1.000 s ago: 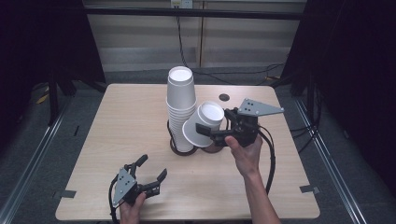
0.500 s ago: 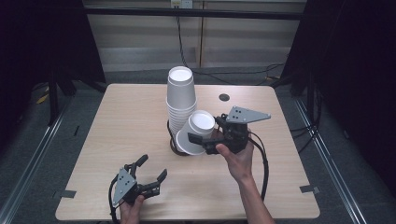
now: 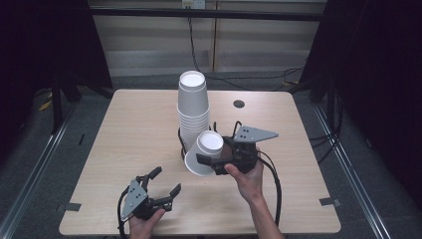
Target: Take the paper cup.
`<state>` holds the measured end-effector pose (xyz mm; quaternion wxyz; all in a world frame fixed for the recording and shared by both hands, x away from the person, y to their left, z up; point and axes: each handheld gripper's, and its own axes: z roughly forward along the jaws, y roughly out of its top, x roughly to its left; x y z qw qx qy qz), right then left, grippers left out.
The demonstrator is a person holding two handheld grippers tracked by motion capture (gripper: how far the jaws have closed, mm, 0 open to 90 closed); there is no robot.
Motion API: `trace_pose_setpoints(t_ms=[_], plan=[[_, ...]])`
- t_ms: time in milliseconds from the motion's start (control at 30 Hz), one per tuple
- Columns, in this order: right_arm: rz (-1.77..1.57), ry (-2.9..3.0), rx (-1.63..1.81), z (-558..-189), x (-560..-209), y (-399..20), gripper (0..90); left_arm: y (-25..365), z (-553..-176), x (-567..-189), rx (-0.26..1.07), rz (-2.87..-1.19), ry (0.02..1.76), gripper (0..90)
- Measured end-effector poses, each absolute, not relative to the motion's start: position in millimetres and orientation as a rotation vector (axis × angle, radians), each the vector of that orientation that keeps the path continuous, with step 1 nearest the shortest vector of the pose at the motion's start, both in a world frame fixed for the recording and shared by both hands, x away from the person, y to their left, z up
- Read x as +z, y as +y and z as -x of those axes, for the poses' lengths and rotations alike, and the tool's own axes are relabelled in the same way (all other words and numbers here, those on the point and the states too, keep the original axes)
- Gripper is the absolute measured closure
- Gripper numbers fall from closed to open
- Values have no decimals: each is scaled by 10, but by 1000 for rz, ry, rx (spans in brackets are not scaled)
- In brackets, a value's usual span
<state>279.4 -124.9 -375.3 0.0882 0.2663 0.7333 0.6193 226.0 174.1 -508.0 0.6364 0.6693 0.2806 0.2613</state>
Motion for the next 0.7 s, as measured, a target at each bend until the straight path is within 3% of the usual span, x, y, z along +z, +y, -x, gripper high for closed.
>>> trace_pose_setpoints(t_ms=[267, 700], plan=[[-792, 2188, 1861, -2787, -3856, -1248, 216, 1711, -2240, -4981, 493, -1585, 609, 157], [-801, 2228, 1864, -2757, -4043, -1240, 217, 1661, -2219, -4836, 469, -1583, 543, 158]])
